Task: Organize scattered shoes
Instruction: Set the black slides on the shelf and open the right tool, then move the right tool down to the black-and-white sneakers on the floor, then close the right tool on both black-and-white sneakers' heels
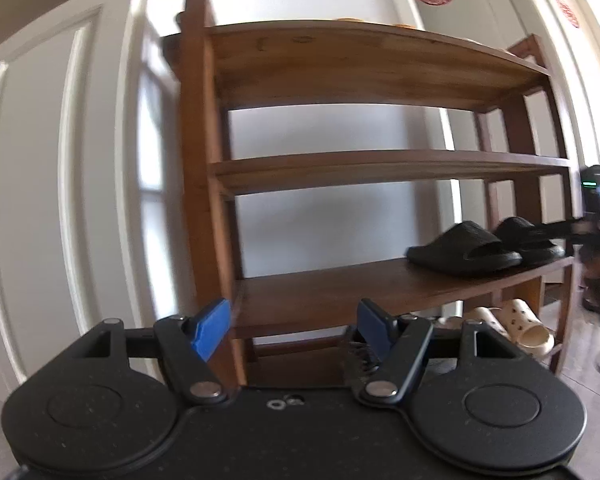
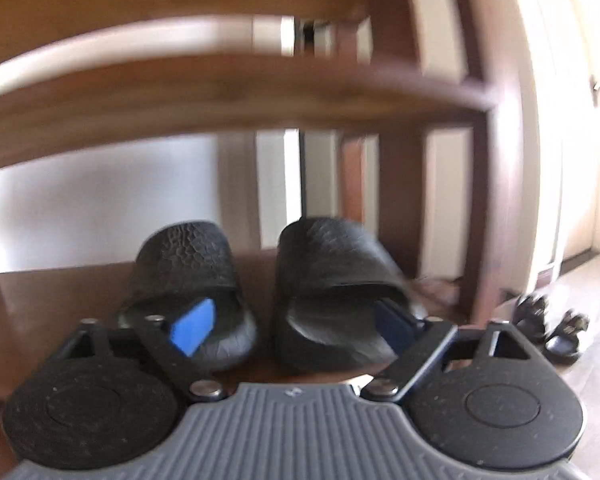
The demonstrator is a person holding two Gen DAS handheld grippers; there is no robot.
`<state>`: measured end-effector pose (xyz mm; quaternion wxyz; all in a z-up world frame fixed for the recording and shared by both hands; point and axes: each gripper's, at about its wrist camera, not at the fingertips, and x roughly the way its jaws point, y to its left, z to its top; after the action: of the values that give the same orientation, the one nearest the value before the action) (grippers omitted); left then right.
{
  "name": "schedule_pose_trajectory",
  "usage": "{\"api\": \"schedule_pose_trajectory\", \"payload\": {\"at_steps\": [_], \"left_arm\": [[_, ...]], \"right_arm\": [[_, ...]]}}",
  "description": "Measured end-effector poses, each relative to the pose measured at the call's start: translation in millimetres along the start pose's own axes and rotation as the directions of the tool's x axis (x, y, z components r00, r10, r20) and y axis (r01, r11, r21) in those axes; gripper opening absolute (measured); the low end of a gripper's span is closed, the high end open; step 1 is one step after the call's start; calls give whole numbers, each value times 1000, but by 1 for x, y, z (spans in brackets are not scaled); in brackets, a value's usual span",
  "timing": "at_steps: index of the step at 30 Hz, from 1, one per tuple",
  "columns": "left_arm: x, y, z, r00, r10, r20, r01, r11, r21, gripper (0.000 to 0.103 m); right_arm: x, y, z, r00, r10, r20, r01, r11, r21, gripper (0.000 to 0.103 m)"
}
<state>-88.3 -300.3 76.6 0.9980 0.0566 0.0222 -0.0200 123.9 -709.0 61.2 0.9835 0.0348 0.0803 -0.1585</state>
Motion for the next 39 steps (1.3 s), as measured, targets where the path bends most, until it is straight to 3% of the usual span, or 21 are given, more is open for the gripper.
{"api": "schedule_pose_trajectory", "payload": {"at_steps": [2,5,6,7,8,10,11,12,13,15,17,20,22,25,27,30,32,35,36,38,39], "left_arm": [[-5,21,-5,998,55,-18,-56,997,-49,70],[-24,58,-21,984,168,-63,-174,978,-113,70],[-30,70,-26,975,206,-81,-215,968,-130,70],[-36,83,-32,965,243,-99,-256,956,-147,70],[-44,97,-37,951,282,-124,-299,941,-159,70],[-61,125,-48,918,356,-174,-385,905,-180,70],[-73,142,-54,898,396,-194,-430,882,-192,70],[-83,154,-56,884,423,-200,-459,865,-201,70],[-93,165,-58,870,449,-205,-487,848,-209,70],[-113,187,-60,840,509,-187,-541,814,-211,70],[-133,209,-62,807,566,-167,-590,781,-204,71],[-155,243,-69,767,616,-183,-642,746,-177,71],[-168,268,-76,723,658,-209,-690,705,-164,71],[-187,300,-85,659,711,-247,-751,642,-156,71],[-199,321,-89,621,737,-268,-783,599,-167,71],[-208,352,-92,586,754,-297,-810,556,-187,71],[-215,367,-95,573,759,-309,-820,538,-198,71],[-229,404,-96,535,773,-340,-844,480,-238,71],[-233,409,-97,531,775,-343,-847,473,-243,71],[-245,424,-96,509,784,-356,-860,444,-251,71],[-250,429,-96,500,787,-361,-865,437,-247,71]], "right_arm": [[-15,9,1,1000,25,-13,-25,1000,-9,93],[-44,46,0,980,189,-59,-191,981,-22,93],[-52,64,-2,965,250,-82,-254,966,-46,93],[-63,90,-8,933,337,-123,-347,935,-67,93],[-74,117,-15,890,424,-169,-441,894,-80,93],[-95,171,-28,773,578,-262,-615,783,-90,93],[-102,185,-31,738,612,-284,-656,750,-89,93],[-114,208,-37,679,662,-317,-717,691,-94,93],[-129,240,-45,591,721,-361,-793,602,-96,92],[-153,289,-59,463,783,-416,-881,460,-115,91],[-187,352,-77,318,824,-469,-948,268,-171,91],[-226,421,-99,187,830,-525,-969,69,-238,91],[-250,467,-115,122,815,-566,-962,-44,-271,91],[-273,539,-136,45,789,-613,-920,-206,-333,91],[-290,576,-147,27,772,-635,-880,-283,-382,91],[-308,648,-159,14,724,-690,-801,-405,-441,91],[-320,685,-160,14,675,-738,-822,-412,-392,91],[-319,721,-157,-38,616,-787,-917,-334,-217,91],[-315,737,-156,-93,589,-803,-965,-251,-72,90],[-304,761,-161,-203,563,-801,-977,-63,203,74],[-297,768,-167,-250,562,-788,-937,66,343,72]]}}
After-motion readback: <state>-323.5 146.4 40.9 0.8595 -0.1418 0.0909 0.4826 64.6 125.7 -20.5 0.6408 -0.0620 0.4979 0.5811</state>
